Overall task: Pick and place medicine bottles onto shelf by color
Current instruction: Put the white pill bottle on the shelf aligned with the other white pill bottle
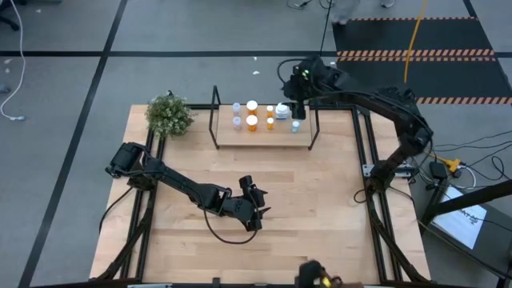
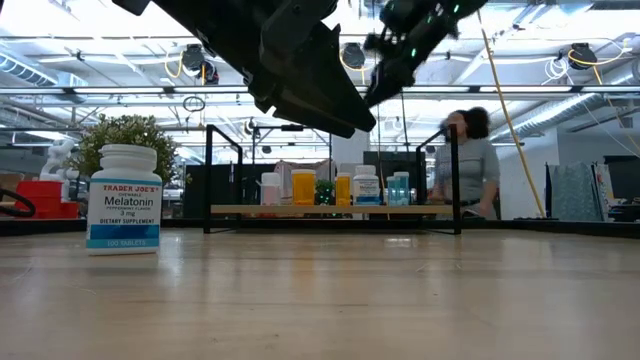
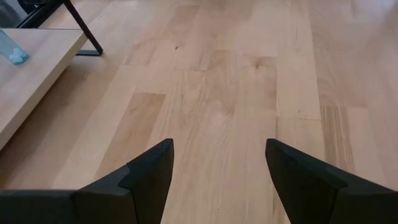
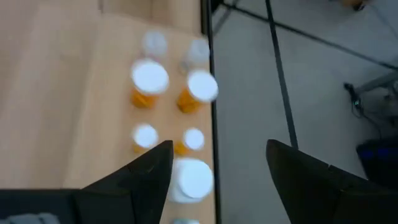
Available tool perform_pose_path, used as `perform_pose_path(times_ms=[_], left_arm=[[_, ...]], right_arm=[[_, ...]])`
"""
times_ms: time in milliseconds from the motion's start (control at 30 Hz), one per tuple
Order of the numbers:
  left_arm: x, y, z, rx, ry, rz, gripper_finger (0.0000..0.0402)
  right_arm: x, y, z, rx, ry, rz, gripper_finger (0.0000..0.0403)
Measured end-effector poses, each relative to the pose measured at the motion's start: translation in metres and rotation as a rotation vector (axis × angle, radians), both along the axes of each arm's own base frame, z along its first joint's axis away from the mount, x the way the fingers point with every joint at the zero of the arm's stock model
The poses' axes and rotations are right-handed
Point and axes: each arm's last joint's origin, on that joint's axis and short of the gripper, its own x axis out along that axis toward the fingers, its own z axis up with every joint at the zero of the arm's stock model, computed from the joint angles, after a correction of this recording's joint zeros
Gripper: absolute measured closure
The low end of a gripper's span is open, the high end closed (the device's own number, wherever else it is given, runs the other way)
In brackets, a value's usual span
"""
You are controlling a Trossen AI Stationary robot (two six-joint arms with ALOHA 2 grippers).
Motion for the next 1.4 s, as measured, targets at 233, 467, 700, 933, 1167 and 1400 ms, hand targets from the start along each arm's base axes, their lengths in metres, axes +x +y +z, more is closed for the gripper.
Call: perform_pose_path(times_ms=[233, 467, 700, 933, 1167, 1400], left_arm=[[-0.002, -0.005, 0.0, 0.023, 0.006, -0.03, 0.0149], [-0.024, -0.016, 0.02, 0.035, 0.064, -0.062, 0.0149], [-0.057, -0.028, 0.057, -0.002, 0.035, -0.065, 0.0149], [-0.084, -0.036, 0.071, -0.038, 0.067, -0.023, 0.0149], [-0.114, -0.037, 0.073, -0.076, 0.184, 0.053, 0.0149], [-0.134, -0.038, 0.06, -0.132, 0.307, 0.217, 0.0137]], right_arm=[[-0.014, 0.056, 0.04, 0.098, -0.097, 0.006, 0.0149], [-0.031, 0.115, 0.048, 0.183, -0.111, 0.086, 0.0149], [-0.055, 0.161, 0.015, 0.201, -0.148, 0.118, 0.0149], [-0.078, 0.19, -0.03, 0.254, -0.212, 0.187, 0.0149], [-0.087, 0.2, -0.06, 0.257, -0.238, 0.229, 0.0149], [-0.087, 0.201, -0.064, 0.254, -0.247, 0.237, 0.0149]])
